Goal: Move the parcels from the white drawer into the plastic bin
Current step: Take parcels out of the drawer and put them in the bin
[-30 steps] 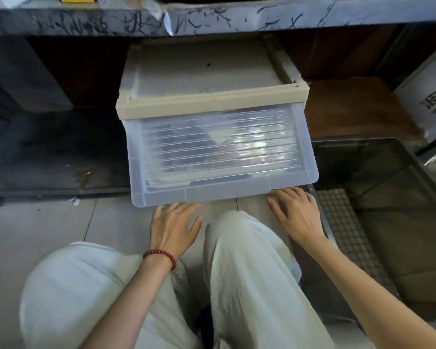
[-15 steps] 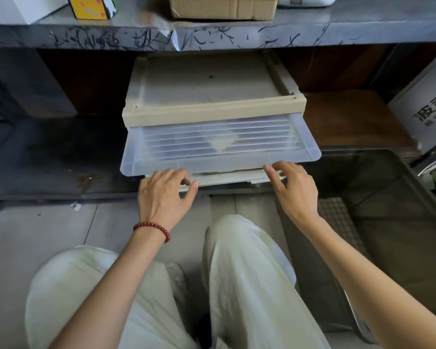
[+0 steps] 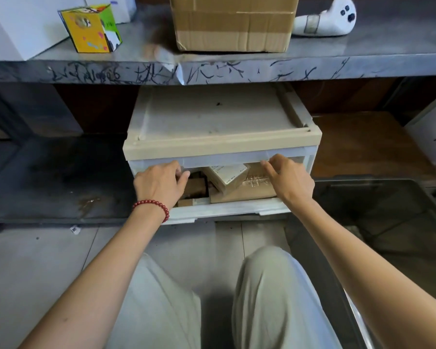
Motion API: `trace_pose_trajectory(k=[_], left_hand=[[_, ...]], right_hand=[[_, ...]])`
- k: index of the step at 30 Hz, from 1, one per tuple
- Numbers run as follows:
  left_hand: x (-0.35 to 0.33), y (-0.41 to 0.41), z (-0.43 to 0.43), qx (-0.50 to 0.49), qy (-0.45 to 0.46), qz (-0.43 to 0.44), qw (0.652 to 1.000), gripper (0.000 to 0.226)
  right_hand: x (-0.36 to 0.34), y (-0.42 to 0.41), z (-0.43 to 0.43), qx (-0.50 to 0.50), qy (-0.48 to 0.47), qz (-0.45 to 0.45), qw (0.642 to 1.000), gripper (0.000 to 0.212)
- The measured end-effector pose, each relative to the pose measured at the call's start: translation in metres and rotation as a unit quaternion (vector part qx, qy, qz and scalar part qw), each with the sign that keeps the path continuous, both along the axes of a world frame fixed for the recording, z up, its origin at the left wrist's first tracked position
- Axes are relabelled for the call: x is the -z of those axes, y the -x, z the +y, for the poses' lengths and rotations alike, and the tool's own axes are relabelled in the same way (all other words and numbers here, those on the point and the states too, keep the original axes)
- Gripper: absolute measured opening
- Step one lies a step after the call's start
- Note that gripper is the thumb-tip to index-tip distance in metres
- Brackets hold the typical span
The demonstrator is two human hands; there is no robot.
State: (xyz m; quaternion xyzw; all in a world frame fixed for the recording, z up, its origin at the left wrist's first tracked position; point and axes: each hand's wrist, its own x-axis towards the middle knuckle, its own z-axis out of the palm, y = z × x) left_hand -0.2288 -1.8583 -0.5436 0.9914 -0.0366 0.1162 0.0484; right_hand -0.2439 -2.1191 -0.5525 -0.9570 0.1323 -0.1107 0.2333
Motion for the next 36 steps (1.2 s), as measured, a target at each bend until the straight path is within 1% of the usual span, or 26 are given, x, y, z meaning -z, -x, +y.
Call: trace_pose_trajectory(k=[2,6,9,13,15,17,19,21,23,27,30,34,36], left_hand=[[-0.002,-0.011,-0.004,-0.008,-0.013,-0.006,1.000,0.032],[0.005,-0.029,-0.008,-0.027,0.025,-0.015,0.999,0.029],[0.011,-0.033,-0.010,-0.030,0.043,-0.026,0.998,0.029],[0.012,-0.023,-0.008,-0.005,0.056,-0.042,0.998,0.031],[0.014,-0.012,-0.006,0.009,0.041,-0.020,0.999,0.043],[0.021,-0.001,-0.005,0.007,0.021,0.024,0.999,0.055],[0.033,0.010,-0.006,0.000,0.012,0.053,0.999,0.059],[0.046,0.018,-0.010,0.004,0.012,0.074,0.997,0.060],[0.052,0.020,-0.018,0.011,0.022,0.085,0.996,0.061],[0.059,0.010,-0.033,0.031,0.049,0.064,0.996,0.058],[0.071,0.001,-0.036,0.028,0.045,0.099,0.994,0.059],[0.075,-0.006,-0.031,0.021,0.050,0.109,0.993,0.060],[0.077,-0.003,-0.030,0.020,0.071,0.119,0.990,0.063]], right_hand=[[-0.001,-0.011,0.001,0.007,0.005,0.001,1.000,0.037],[0.001,-0.024,0.001,0.014,0.027,0.001,1.000,0.039],[0.005,-0.023,-0.001,-0.008,0.040,-0.021,0.999,0.039],[0.013,-0.019,0.000,-0.014,0.011,-0.040,0.999,0.043],[0.023,-0.011,0.002,-0.023,0.001,-0.033,0.999,0.053],[0.037,0.001,0.006,-0.022,-0.007,0.006,1.000,0.066],[0.049,0.012,0.010,-0.008,-0.022,0.058,0.998,0.075],[0.056,0.020,0.015,-0.005,-0.040,0.086,0.996,0.081],[0.058,0.021,0.018,-0.015,-0.048,0.072,0.996,0.085],[0.068,0.012,0.023,-0.071,-0.055,0.031,0.995,0.083],[0.079,0.002,0.026,-0.084,-0.071,0.033,0.993,0.085],[0.078,-0.004,0.028,-0.085,-0.136,0.010,0.987,0.085],[0.080,-0.001,0.029,-0.086,-0.185,0.001,0.979,0.084]])
